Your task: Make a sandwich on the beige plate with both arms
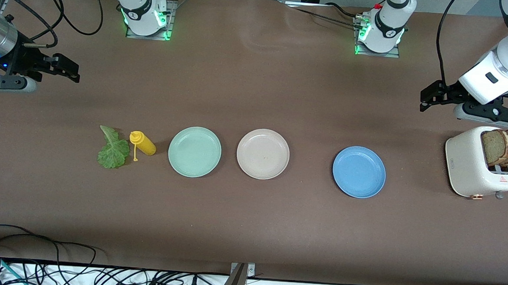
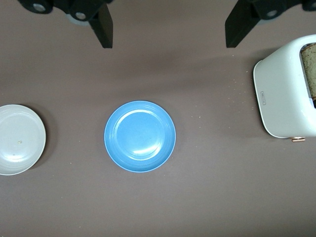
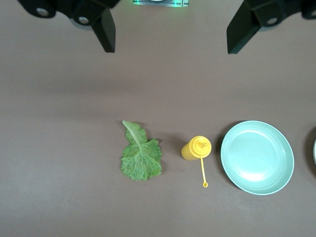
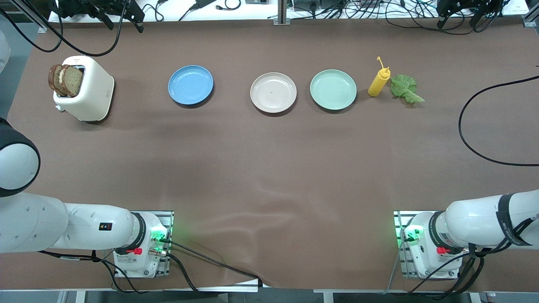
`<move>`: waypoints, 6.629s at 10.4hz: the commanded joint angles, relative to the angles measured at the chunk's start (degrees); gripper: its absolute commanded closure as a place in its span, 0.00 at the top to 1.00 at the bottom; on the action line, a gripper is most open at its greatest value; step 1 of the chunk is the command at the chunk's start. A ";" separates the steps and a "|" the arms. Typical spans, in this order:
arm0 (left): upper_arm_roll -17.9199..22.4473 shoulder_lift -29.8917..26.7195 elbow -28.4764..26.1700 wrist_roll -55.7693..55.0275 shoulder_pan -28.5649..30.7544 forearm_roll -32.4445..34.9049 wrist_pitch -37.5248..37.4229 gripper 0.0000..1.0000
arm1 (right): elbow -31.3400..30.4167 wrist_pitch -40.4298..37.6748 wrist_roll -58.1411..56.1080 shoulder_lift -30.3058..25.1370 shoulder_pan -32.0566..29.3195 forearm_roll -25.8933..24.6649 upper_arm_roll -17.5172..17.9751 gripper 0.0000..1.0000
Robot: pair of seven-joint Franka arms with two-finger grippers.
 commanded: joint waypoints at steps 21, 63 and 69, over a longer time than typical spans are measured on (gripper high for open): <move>-0.40 0.02 0.76 0.89 0.49 1.16 -0.94 1.00 | 1.00 -3.07 -3.72 0.55 -0.11 3.62 -0.65 1.00; -0.49 0.11 0.93 0.89 0.49 1.16 -0.94 1.00 | 0.91 -2.46 -3.99 1.86 -0.55 3.54 -1.09 1.00; -0.49 0.02 1.02 0.80 0.49 1.16 -1.73 1.00 | 0.91 -2.54 -3.99 2.48 -0.46 3.62 -1.00 1.00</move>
